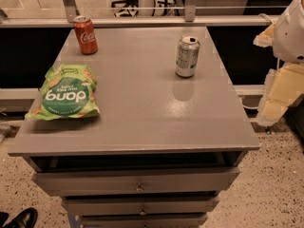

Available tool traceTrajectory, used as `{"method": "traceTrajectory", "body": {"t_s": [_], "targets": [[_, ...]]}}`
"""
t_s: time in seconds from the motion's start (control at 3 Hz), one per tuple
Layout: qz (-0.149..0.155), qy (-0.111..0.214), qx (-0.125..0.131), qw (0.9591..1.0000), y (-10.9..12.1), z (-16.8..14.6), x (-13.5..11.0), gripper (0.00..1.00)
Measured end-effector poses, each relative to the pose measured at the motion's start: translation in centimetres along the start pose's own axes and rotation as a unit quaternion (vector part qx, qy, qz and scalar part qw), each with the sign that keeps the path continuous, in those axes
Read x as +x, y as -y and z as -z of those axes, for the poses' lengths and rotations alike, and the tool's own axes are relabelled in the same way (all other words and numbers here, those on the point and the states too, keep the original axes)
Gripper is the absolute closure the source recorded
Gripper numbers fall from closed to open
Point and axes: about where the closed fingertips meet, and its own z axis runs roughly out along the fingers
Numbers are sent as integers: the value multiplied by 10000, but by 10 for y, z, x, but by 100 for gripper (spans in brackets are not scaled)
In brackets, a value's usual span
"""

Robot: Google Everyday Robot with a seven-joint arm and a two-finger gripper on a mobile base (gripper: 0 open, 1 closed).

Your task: Knock 7up can over

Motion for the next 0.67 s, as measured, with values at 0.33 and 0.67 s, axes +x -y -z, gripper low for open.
{"method": "traceTrajectory", "body": {"t_s": [0.33,0.67], "targets": [[0,0,1,10000,0,0,0,0],[-136,266,68,9995,9,-11,2,0]]}}
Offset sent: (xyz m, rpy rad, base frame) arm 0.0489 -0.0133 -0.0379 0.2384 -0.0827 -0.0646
